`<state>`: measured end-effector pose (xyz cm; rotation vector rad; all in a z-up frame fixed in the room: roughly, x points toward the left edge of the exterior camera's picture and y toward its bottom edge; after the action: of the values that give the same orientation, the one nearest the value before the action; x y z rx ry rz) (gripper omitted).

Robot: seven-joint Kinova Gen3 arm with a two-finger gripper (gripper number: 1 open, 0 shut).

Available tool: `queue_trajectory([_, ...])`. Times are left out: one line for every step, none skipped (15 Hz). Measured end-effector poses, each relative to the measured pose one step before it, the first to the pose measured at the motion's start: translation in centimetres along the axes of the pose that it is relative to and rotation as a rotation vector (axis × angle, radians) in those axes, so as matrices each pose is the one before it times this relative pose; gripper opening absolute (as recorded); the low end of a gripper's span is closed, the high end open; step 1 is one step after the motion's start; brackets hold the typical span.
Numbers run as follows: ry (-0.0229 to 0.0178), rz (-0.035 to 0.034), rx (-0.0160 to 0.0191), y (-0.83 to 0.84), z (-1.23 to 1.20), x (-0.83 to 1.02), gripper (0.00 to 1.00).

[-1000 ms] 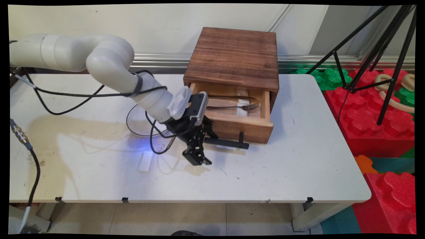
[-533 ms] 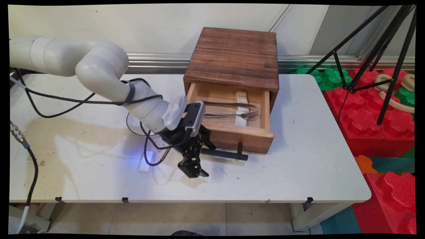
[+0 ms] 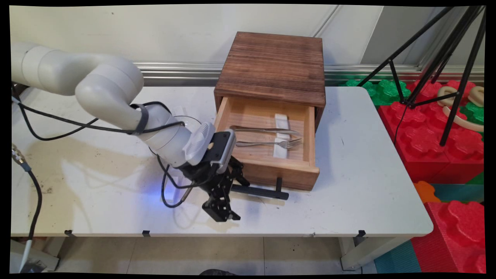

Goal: Open the drawer

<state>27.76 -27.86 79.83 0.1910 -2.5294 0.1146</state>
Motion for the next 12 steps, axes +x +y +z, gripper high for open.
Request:
queue_trajectory([0.00052, -0.00005, -0.00075, 0.362, 0.006, 0.045, 1.00])
queue_trajectory([0.00012, 0.00046, -0.00057, 0.410, 0.015, 0.049, 1.00])
queue_trajectory([0.00029, 0.00010, -0.00055, 0.402, 0.007, 0.033, 1.00])
queue_trajectory([0.00046, 0.00011, -0.00075, 0.334, 0.007, 0.027, 1.00])
queue_trajectory([0.00040, 0.00007, -0.00047, 0.229, -0.001, 0.010, 1.00])
queue_trajectory([0.00056, 0.00089, -0.00115, 0.320, 0.010, 0.024, 1.00])
queue_trajectory([0.00039, 0.00103, -0.00093, 0.196, 0.011, 0.030, 1.00])
queue_trajectory([0.00048, 0.00072, -0.00058, 0.287, 0.000, 0.022, 1.00])
queue_trajectory([0.00037, 0.00025, 0.00004, 0.199, -0.011, 0.001, 1.00])
queue_trajectory([0.00052, 0.00109, -0.00039, 0.260, 0.001, 0.024, 1.00])
queue_trajectory([0.00041, 0.00151, -0.00083, 0.152, 0.015, 0.039, 1.00])
queue_trajectory([0.00085, 0.00111, -0.00086, 0.240, 0.005, 0.036, 1.00])
